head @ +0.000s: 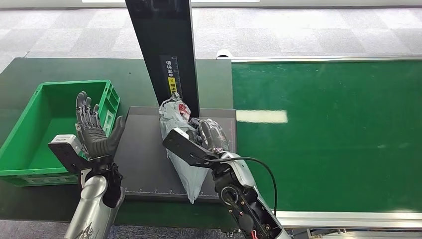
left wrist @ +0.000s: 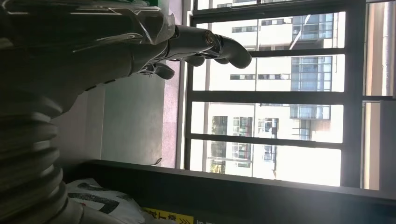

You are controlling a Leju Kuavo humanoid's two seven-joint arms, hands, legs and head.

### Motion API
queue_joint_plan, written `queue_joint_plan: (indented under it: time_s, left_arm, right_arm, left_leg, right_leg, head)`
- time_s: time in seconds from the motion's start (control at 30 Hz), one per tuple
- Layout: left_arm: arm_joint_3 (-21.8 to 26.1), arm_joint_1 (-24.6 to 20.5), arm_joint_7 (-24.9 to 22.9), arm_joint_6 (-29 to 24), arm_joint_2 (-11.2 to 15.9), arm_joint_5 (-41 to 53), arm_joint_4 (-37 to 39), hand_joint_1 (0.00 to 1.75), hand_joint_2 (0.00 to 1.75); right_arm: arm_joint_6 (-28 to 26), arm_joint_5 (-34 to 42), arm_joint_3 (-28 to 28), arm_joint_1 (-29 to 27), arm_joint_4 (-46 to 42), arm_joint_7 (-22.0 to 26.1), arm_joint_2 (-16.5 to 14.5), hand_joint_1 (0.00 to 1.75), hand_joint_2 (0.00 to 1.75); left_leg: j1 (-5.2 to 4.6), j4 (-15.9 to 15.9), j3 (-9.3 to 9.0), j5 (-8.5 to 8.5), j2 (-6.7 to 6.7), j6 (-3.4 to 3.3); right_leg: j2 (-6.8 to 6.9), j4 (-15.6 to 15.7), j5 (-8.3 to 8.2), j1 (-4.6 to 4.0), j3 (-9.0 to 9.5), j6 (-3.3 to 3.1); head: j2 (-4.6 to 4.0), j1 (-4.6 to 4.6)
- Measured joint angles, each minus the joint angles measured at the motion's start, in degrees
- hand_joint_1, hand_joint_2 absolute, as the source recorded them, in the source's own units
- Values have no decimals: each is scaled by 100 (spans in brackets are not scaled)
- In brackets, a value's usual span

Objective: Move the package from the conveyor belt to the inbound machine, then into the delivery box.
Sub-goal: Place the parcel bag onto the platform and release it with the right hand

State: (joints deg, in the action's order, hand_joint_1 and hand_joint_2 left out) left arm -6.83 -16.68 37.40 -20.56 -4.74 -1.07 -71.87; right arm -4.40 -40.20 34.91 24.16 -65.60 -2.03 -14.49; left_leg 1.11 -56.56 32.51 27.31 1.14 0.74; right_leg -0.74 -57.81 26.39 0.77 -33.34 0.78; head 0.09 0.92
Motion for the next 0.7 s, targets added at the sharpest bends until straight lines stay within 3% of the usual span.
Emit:
queue_joint_plan:
  time_s: [0.03,0.23,0.4,0.53,0.7]
  left_arm:
    - [22,6,3,-1,-5,38,-8,0,175]
    - [132,109,22,-32,-35,297,-207,0,175]
    - [124,25,16,26,-51,381,-215,0,175]
    - [101,-24,17,30,-62,399,-191,0,175]
    - [101,-36,-3,-13,-65,392,-191,0,175]
  right_arm:
    - [-14,-93,-20,18,16,-49,3,0,0]
    - [-228,-401,-201,35,60,-109,82,0,0]
    - [334,91,-243,117,169,756,93,0,0]
    - [439,226,-246,191,300,969,90,0,0]
    - [567,808,-235,358,505,1736,-21,0,0]
  left_leg:
    - [0,0,0,0,0,0]
    - [0,-1,3,1,1,0]
    - [0,-1,3,1,1,0]
    - [0,-1,3,0,0,0]
    - [0,-1,3,0,-9,1]
  right_leg:
    - [0,0,0,0,0,0]
    - [-1,0,0,0,-4,0]
    - [-2,0,0,0,-6,0]
    - [-3,-1,-1,0,-5,0]
    - [-9,-1,-3,0,-7,0]
  head:
    - [0,0]
    - [0,-1]
    - [0,0]
    - [0,-1]
    - [0,0]
